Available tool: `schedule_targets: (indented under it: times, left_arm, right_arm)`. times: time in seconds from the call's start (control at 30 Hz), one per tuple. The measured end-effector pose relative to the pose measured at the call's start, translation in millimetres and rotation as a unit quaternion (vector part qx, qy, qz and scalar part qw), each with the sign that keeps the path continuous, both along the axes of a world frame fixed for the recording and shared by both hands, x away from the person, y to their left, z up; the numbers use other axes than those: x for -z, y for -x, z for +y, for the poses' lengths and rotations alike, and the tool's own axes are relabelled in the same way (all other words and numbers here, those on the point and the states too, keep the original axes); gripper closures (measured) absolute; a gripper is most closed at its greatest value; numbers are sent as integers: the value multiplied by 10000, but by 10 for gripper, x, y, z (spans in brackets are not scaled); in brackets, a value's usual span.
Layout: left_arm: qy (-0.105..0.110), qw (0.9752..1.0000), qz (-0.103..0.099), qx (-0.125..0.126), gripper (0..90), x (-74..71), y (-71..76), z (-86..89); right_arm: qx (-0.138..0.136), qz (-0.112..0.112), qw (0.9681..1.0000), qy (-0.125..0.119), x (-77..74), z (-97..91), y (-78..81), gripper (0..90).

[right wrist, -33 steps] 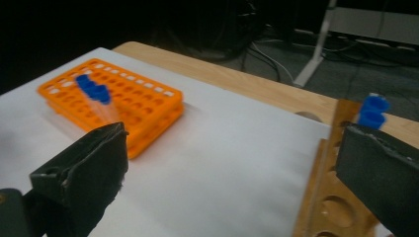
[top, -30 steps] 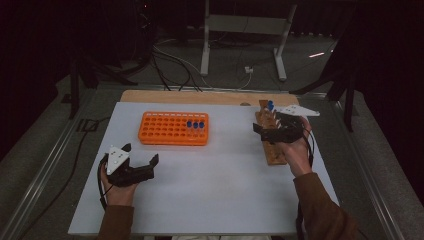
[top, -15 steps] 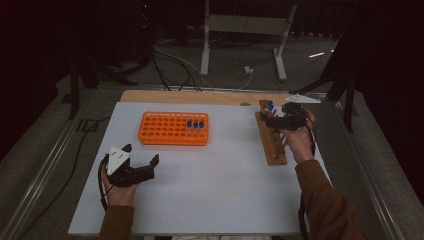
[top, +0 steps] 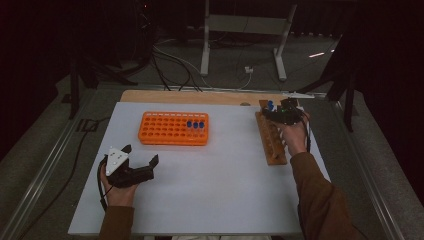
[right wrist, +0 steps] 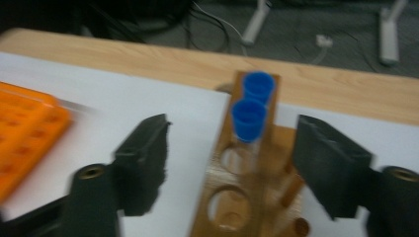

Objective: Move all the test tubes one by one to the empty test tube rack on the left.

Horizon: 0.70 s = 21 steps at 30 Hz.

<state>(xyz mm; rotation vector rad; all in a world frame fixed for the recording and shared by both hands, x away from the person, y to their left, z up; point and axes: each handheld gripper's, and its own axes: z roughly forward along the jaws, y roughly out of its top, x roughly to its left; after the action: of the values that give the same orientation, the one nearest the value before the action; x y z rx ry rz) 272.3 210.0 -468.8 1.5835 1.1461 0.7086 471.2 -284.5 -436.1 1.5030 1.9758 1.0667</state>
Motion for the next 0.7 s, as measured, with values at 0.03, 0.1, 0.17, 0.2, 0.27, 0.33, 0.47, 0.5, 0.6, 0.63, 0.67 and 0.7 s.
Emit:
schedule_targets:
  times: [0.03,0.1,0.17,0.2,0.27,0.33,0.47,0.5,0.6,0.63,0.67,0.7]
  left_arm:
    - [-2,10000,3,4,9,1,-1,0]
    - [-11,10000,13,8,8,5,-2,-1]
    - [-29,10000,19,19,8,8,-5,-4]
    - [-32,10000,23,29,8,10,-6,-6]
    - [-20,10000,36,45,9,14,-9,-8]
    - [-25,10000,57,48,9,20,-10,-10]
    - [-22,10000,55,62,9,18,-8,-9]
    - [-21,10000,54,60,8,18,-7,-8]
    - [0,10000,44,48,8,18,-4,-2]
    - [-3,10000,44,43,9,18,-4,0]
    - [-8,10000,49,41,8,19,-4,1]
    - [-8,10000,52,41,9,19,-4,1]
  right_arm:
    - [-38,32,10000,57,19,-3,-20,395]
    - [-102,77,9998,123,45,-4,-48,466]
    - [-94,64,9998,133,58,-6,-71,522]
    - [-80,35,9999,124,59,-8,-81,541]
    - [-47,28,9999,91,61,-6,-101,561]
    - [0,23,9999,138,59,6,-116,593]
    - [-7,37,9996,276,59,38,-142,653]
    - [-9,31,9994,330,62,47,-148,662]
    - [28,59,9991,422,80,61,-160,686]
    - [38,71,9990,443,89,61,-162,700]
    - [40,74,9988,474,96,65,-163,719]
    - [33,72,9986,520,101,73,-160,744]
